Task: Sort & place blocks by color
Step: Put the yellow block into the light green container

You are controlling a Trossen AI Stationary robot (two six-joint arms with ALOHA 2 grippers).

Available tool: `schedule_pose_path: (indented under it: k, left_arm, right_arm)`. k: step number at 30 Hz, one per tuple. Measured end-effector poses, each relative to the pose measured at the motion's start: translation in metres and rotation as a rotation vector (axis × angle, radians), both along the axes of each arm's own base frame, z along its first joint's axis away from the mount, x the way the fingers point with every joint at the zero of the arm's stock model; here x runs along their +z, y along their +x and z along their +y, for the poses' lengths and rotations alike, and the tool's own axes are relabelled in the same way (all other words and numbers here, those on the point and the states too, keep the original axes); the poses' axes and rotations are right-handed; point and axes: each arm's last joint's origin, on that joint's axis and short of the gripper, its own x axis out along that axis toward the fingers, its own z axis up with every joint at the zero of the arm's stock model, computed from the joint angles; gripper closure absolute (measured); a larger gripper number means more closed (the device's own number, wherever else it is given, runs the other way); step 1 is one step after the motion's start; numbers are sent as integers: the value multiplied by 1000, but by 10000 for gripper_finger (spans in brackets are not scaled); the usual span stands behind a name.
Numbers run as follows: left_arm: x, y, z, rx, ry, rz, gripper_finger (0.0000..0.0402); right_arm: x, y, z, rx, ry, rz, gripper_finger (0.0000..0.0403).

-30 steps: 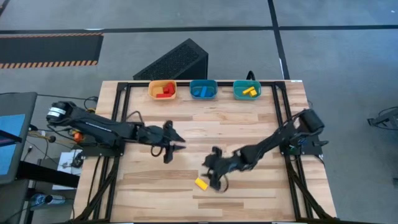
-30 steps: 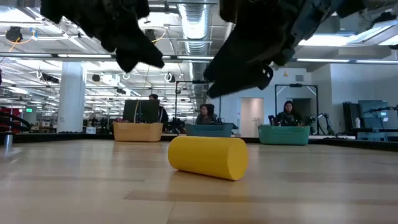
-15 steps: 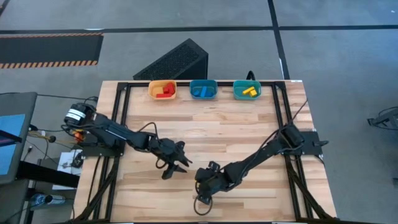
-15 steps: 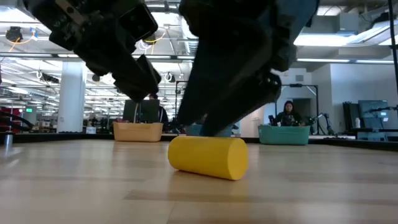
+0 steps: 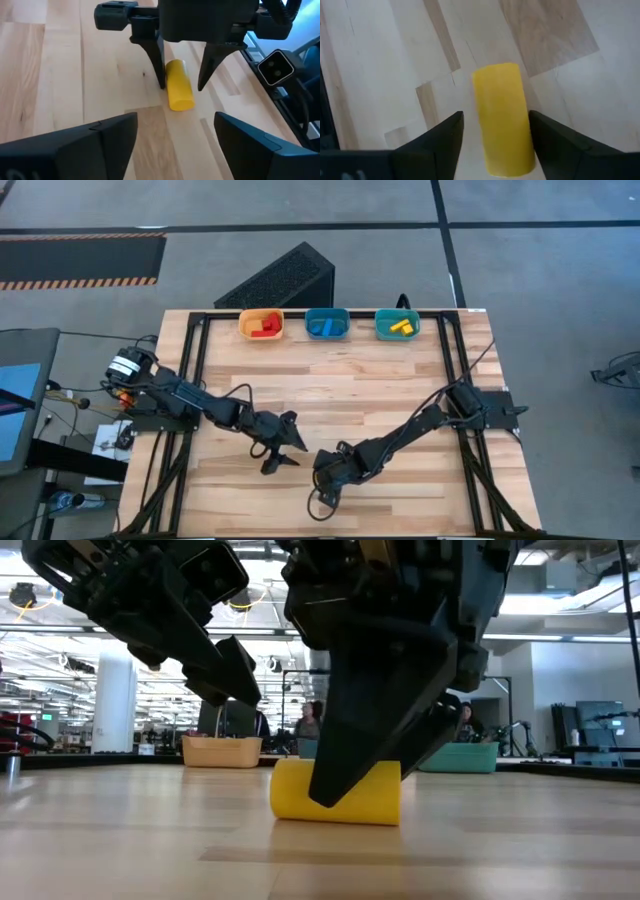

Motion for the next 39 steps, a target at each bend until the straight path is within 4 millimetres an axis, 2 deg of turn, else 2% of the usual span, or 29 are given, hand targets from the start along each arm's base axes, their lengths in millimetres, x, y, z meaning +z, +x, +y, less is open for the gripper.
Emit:
schedule_pose_path:
  k: [3, 9, 10, 14, 18, 21, 25, 28, 32, 35, 39]
  left_arm:
    - [0, 0, -1, 17, 13, -2, 147]
    - [0, 0, 0, 27, 52, -21, 145]
    - [0, 1, 1, 26, 60, -26, 145]
    - [6, 6, 6, 47, 28, -72, 145]
    - [28, 24, 16, 98, -63, -145, 145]
    - [45, 36, 29, 194, -134, -175, 145]
    - [62, 49, 53, 343, -254, -188, 145]
    - [68, 53, 71, 436, -373, -171, 145]
    - [68, 53, 92, 465, -512, -119, 145]
    - [69, 52, 102, 461, -608, -73, 145]
    - [69, 52, 109, 450, -653, -55, 145]
  right_arm:
    - [-1, -1, -5, 18, -25, 27, 183]
    - [-1, -1, -10, 59, -64, 43, 287]
    - [1, -1, -11, 58, -65, 40, 291]
    - [19, -10, -22, 2, -200, 39, 291]
    - [65, -23, -33, -114, -392, -79, 279]
    - [79, -32, -41, -126, -496, -90, 262]
    - [106, -39, -51, -126, -579, -146, 266]
    - [115, -41, -57, -100, -628, -156, 275]
    - [129, -45, -65, -84, -687, -173, 275]
    - [133, -45, -71, -65, -712, -172, 268]
    - [134, -43, -79, -47, -741, -159, 267]
